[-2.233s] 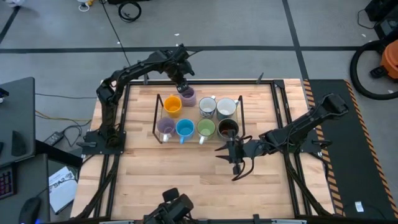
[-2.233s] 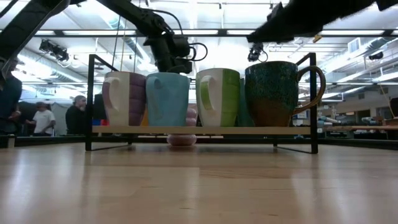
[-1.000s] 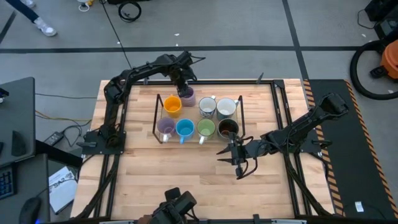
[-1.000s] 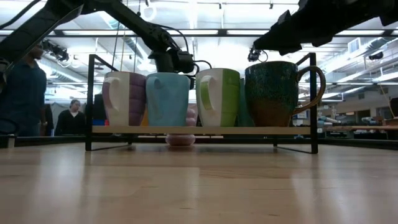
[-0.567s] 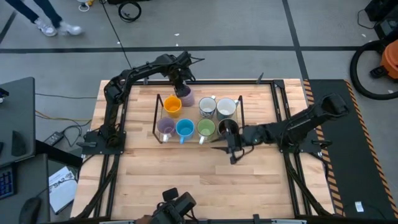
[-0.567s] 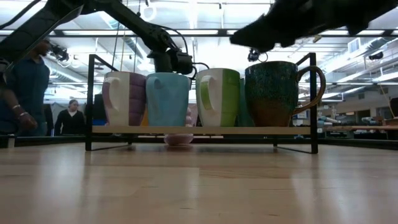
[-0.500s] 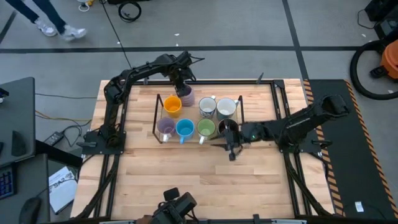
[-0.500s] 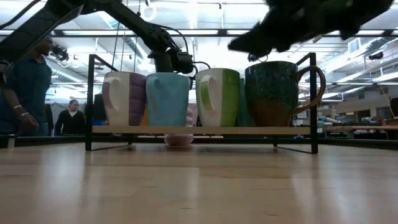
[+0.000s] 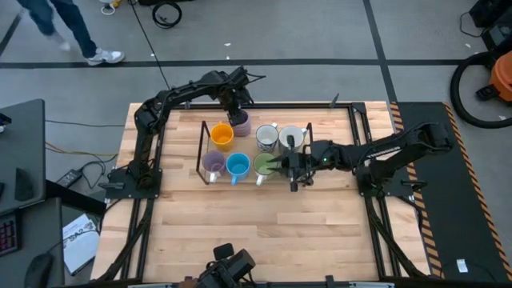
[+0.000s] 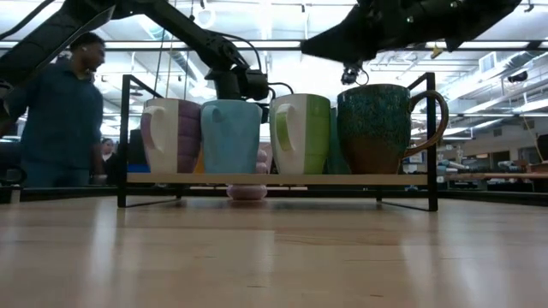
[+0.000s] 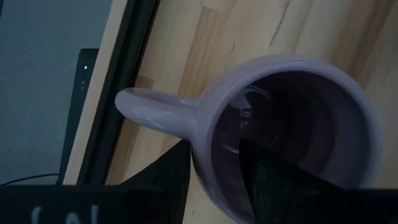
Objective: Place coffee mugs
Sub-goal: Put the light violet mug on the shelf
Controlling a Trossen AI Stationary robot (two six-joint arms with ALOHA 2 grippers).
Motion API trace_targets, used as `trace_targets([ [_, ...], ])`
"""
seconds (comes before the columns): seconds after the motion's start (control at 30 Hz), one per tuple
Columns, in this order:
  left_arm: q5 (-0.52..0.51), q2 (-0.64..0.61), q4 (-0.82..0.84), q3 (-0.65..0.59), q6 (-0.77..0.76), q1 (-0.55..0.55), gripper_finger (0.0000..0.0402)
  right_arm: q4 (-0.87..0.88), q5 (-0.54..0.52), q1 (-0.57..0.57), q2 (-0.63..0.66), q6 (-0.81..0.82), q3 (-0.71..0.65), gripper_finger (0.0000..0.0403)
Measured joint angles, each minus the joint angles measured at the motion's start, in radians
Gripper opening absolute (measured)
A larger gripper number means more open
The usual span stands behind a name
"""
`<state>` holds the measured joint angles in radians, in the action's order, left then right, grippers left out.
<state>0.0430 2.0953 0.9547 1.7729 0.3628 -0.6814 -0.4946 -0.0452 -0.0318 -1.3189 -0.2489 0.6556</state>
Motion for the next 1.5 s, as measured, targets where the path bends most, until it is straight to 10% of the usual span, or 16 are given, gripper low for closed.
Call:
trace_targets([
  [0.47,-0.009,0.000,0.001,0.000,-0.002,0.000,0.0117,0.312,-0.042,0.040,0.288,0.011,-0.006,0.0102],
  [1.13,-0.049,0.000,-0.039,0.000,-0.009,0.001,0.0115,0.189,-0.111,0.105,0.507,-0.059,-0.264,0.0103],
  [1.5,-0.064,0.000,-0.049,0.000,0.046,0.001,0.0042,0.213,-0.111,0.103,0.534,-0.085,-0.269,0.0103],
])
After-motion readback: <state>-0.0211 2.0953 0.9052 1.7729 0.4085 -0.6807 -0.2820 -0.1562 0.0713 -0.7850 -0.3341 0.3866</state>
